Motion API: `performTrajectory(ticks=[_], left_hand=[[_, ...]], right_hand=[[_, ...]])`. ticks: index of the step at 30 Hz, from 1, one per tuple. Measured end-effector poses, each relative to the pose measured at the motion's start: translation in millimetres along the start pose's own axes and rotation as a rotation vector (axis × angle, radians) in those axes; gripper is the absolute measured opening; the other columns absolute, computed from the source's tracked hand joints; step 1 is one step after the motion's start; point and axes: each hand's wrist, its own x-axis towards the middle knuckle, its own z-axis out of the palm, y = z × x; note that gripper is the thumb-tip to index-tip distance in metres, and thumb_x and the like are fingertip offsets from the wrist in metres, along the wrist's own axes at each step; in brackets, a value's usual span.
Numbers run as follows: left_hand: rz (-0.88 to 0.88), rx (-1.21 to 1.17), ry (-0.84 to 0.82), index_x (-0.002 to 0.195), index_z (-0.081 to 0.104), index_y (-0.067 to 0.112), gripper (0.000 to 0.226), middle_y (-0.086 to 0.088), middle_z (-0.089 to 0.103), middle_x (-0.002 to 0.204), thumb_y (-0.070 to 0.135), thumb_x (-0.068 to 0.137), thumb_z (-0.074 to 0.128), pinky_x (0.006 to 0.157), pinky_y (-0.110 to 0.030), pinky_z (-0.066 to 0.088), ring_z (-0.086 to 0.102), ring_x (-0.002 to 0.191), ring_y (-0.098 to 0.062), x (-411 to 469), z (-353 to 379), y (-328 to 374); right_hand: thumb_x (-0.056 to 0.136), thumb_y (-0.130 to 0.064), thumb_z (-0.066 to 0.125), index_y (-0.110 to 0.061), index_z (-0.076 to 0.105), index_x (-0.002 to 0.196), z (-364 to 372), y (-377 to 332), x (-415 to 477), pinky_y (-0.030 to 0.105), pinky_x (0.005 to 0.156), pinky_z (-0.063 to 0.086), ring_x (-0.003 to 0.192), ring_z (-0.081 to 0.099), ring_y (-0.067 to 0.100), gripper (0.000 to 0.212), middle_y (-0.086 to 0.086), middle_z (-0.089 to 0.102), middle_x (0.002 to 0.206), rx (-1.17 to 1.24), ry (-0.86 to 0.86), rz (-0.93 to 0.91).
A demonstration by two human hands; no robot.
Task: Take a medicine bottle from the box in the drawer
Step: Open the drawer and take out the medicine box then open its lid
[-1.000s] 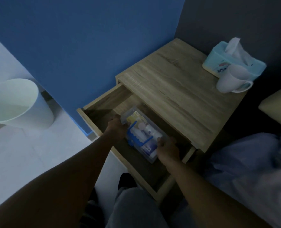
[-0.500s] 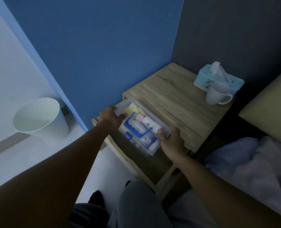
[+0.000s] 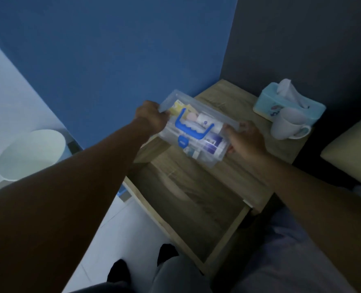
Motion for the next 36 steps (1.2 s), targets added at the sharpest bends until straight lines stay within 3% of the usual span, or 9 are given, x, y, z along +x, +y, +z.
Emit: performTrajectory(ticks=[4, 13, 16, 19, 21, 24, 28, 32, 36], left_hand=[[-0.008, -0.09, 0.003, 0.106, 0.074, 0.01, 0.032, -0.016, 0.074, 0.104, 0.032, 0.084, 0.066, 0.09, -0.042, 0.058, 0.072, 0.098, -0.032, 33.8, 19.8, -5.4], [-0.048, -0.226, -0.002, 0.127, 0.062, 0.012, 0.052, -0.01, 0.07, 0.116, 0.041, 0.084, 0.068, 0.093, -0.041, 0.057, 0.071, 0.099, -0.029, 78.6, 44.7, -21.2], [-0.007, -0.246, 0.027, 0.129, 0.06, 0.013, 0.052, -0.007, 0.069, 0.112, 0.045, 0.087, 0.063, 0.094, -0.043, 0.056, 0.071, 0.101, -0.029, 76.0, 51.6, -30.2], [-0.055, -0.368, 0.051, 0.15, 0.031, 0.017, 0.069, -0.012, 0.052, 0.143, 0.047, 0.093, 0.053, 0.104, -0.046, 0.048, 0.061, 0.12, -0.033, 60.8, 61.1, -40.7], [-0.143, -0.447, 0.067, 0.153, 0.023, 0.019, 0.066, -0.011, 0.049, 0.145, 0.04, 0.096, 0.049, 0.108, -0.047, 0.044, 0.056, 0.125, -0.032, 44.7, 70.8, -49.4], [-0.327, -0.648, -0.042, 0.138, 0.042, 0.016, 0.05, -0.009, 0.06, 0.125, 0.03, 0.093, 0.057, 0.099, -0.048, 0.052, 0.063, 0.11, -0.028, 22.1, 86.5, -55.5], [-0.357, -0.89, -0.217, 0.119, 0.056, 0.012, 0.042, -0.011, 0.069, 0.112, 0.033, 0.085, 0.07, 0.088, -0.042, 0.06, 0.07, 0.101, -0.024, 14.4, 98.2, -44.3], [-0.341, -0.897, -0.104, 0.109, 0.061, 0.014, 0.041, -0.005, 0.068, 0.101, 0.041, 0.08, 0.074, 0.075, -0.031, 0.062, 0.07, 0.09, -0.017, 9.9, 108.7, -38.5], [-0.283, -0.85, -0.036, 0.1, 0.065, 0.019, 0.029, -0.001, 0.071, 0.095, 0.04, 0.082, 0.073, 0.074, -0.031, 0.062, 0.07, 0.086, -0.017, 7.3, 111.5, -43.5]], right_hand=[[0.082, -0.042, 0.074, -0.014, 0.054, 0.132, 5.0, 2.3, 37.0, 0.014, 0.039, 0.048, 0.068, 0.07, 0.01, 0.061, 0.008, 0.068, 0.113, -0.007, 0.017, 0.015], [0.081, -0.041, 0.076, -0.015, 0.053, 0.135, 19.5, 15.7, 75.4, 0.014, 0.039, 0.048, 0.069, 0.068, 0.009, 0.064, 0.011, 0.067, 0.117, 0.004, 0.022, 0.003], [0.084, -0.052, 0.071, -0.018, 0.05, 0.135, 19.0, 19.1, 77.0, 0.017, 0.041, 0.049, 0.067, 0.069, 0.011, 0.065, 0.013, 0.07, 0.113, -0.065, -0.014, -0.019], [0.088, -0.061, 0.059, -0.017, 0.047, 0.139, 15.1, 16.9, 73.5, 0.021, 0.054, 0.044, 0.091, 0.066, 0.019, 0.069, 0.011, 0.063, 0.124, -0.273, -0.042, -0.085], [0.092, -0.056, 0.056, -0.011, 0.043, 0.141, 14.8, 12.6, 70.2, 0.022, 0.069, 0.045, 0.112, 0.059, 0.027, 0.068, 0.014, 0.052, 0.134, -0.406, 0.009, -0.22], [0.088, -0.063, 0.056, -0.018, 0.027, 0.151, 18.0, 8.5, 60.4, 0.04, 0.098, 0.046, 0.136, 0.042, 0.027, 0.082, 0.01, 0.034, 0.152, -0.558, -0.112, -0.368], [0.079, -0.078, 0.053, -0.028, -0.001, 0.158, 20.6, 13.8, 52.9, 0.049, 0.118, 0.024, 0.154, 0.005, 0.023, 0.107, -0.001, -0.004, 0.168, -0.749, -0.26, -0.362], [0.075, -0.078, 0.058, -0.021, 0.009, 0.158, 20.2, 10.6, 56.7, 0.047, 0.118, 0.03, 0.152, 0.015, 0.024, 0.111, 0.004, 0.006, 0.166, -0.788, -0.216, -0.409], [0.068, -0.081, 0.061, -0.019, 0.016, 0.156, 17.0, 3.9, 61.1, 0.045, 0.113, 0.038, 0.147, 0.03, 0.024, 0.117, 0.004, 0.015, 0.164, -0.806, -0.229, -0.404]])
